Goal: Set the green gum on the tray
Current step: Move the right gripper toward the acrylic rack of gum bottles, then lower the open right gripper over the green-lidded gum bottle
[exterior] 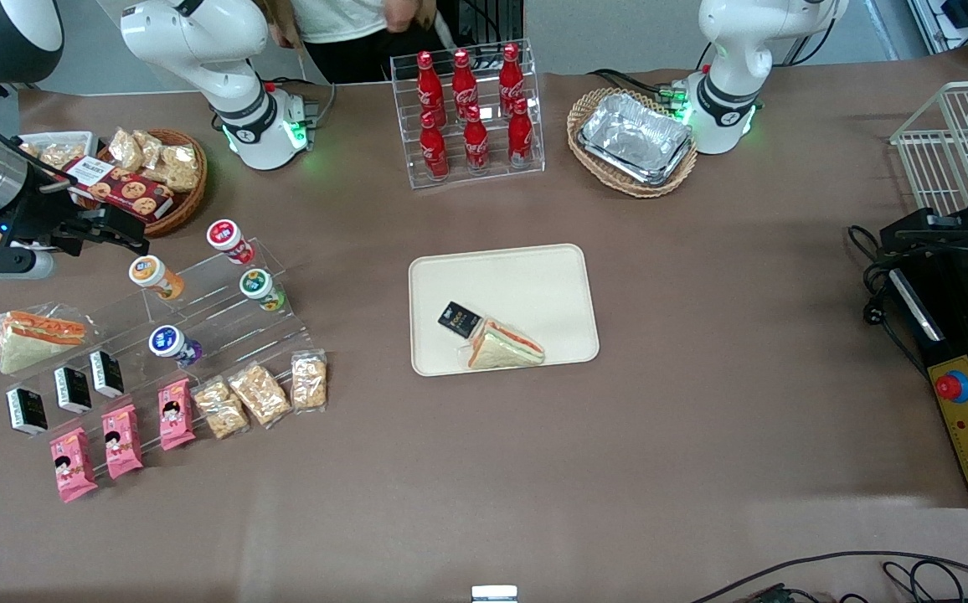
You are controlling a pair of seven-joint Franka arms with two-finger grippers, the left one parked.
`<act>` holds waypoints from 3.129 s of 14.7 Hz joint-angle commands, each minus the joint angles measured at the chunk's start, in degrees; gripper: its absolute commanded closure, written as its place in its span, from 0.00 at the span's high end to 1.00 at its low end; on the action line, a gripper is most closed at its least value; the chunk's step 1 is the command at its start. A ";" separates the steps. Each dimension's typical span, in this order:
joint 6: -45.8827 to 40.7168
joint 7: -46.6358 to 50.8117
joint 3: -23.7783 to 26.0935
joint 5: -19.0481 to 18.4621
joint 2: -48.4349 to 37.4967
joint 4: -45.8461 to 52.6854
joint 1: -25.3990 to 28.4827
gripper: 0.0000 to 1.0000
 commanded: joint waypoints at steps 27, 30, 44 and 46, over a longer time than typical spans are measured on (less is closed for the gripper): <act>25.17 -1.27 -0.06 0.59 -10.56 -32.97 5.28 1.00; 32.55 -1.27 -0.06 0.59 -9.69 -37.89 5.81 1.00; 50.32 -1.27 -0.06 0.51 -0.90 -47.49 8.98 1.00; 51.12 -1.18 -0.06 0.51 -0.02 -47.57 9.06 1.00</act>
